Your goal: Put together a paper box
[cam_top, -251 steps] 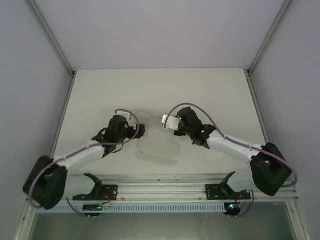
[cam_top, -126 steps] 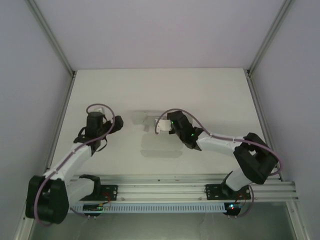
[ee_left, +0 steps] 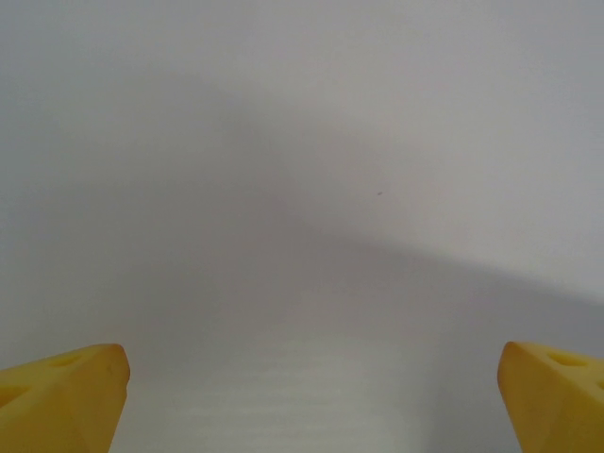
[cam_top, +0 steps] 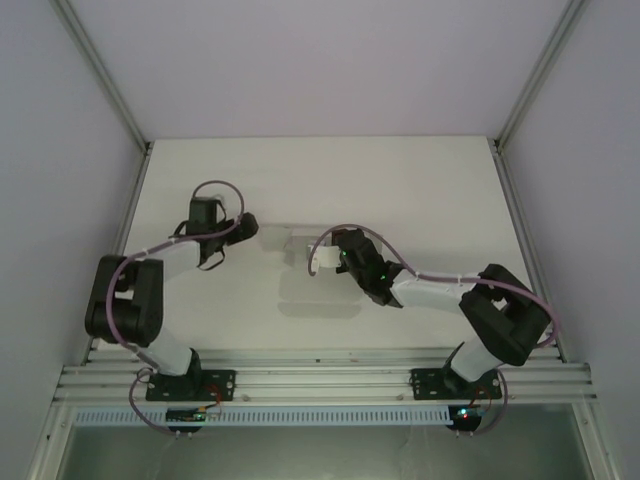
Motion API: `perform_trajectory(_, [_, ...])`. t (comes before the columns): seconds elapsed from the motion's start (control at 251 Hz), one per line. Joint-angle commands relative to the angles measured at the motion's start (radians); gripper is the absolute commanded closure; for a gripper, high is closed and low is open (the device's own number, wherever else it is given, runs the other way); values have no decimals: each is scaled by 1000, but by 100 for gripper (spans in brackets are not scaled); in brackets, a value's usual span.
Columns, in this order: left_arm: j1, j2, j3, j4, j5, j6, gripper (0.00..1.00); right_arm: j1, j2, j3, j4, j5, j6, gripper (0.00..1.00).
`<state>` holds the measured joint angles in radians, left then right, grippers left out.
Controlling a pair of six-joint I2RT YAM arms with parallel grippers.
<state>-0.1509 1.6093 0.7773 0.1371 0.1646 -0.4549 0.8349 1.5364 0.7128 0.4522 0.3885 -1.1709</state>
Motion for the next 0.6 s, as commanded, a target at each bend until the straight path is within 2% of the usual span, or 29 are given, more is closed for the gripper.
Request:
perform_trajectory(0.0, [1,64,58,67,181,92,3,-8,6,1,-12,-20,30,100])
perform_trajectory(0.1, [-12,80,49,88,350,137,12,-11,5,7,-13,-12,43,100])
perform_trajectory(0.176, [-27,48,3,119,420,151,14,-15,5,8,-9,1,48,100])
perform_trajectory(0.295, [-62,-19,-75,133,436,183,15,-18,2,7,-8,2,56,100])
perform_trajectory(0.439, [-119,-43,-91,80,428,217,29,-17,12,14,-7,10,55,100])
perform_trajectory(0.595, [-166,-70,-122,95,412,214,37,-16,19,12,-7,23,55,100])
